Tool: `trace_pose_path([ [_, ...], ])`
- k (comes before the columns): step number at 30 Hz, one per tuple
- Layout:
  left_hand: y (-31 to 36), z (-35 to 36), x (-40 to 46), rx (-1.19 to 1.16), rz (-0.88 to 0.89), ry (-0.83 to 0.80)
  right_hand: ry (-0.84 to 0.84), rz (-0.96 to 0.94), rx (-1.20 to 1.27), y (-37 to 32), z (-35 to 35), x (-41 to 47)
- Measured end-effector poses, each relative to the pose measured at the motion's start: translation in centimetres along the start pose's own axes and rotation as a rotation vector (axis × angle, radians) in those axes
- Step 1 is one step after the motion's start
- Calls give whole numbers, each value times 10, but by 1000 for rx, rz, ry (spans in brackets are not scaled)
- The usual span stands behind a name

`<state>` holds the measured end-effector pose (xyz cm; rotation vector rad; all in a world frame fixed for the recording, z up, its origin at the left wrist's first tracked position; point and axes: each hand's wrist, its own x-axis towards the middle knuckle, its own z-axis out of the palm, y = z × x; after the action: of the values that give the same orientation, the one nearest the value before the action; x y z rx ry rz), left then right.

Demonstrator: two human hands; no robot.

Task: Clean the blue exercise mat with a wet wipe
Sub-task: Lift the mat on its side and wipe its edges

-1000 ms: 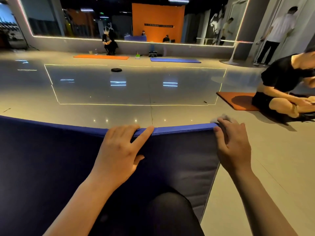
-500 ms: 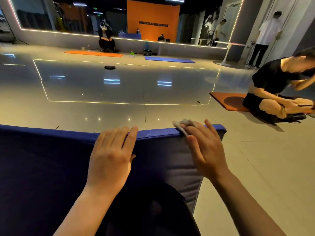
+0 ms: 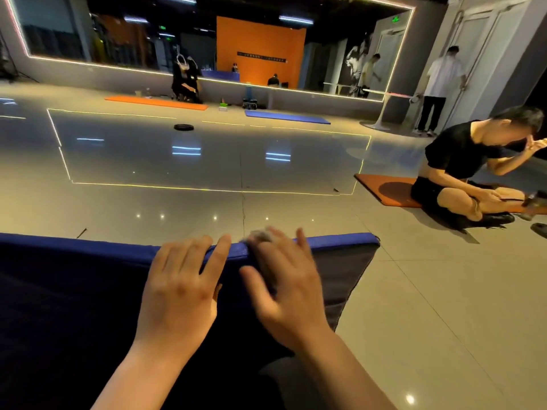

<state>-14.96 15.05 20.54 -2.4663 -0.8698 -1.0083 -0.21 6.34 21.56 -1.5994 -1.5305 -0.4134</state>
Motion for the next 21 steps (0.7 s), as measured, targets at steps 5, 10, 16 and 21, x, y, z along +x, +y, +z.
trace_pose_path([
  [5,-3,-2,5,-24,-18,-12,-152,-85,-175,36,-28,10],
  [10,-1,3,10,-26,-43,-9,-119,233,-271,102,-92,8],
  [16,1,2,7,-8,-28,15,95,259,-101,94,-70,-1],
  [21,0,1,2,-26,-5,38,13,-19,-86,29,-11,3],
])
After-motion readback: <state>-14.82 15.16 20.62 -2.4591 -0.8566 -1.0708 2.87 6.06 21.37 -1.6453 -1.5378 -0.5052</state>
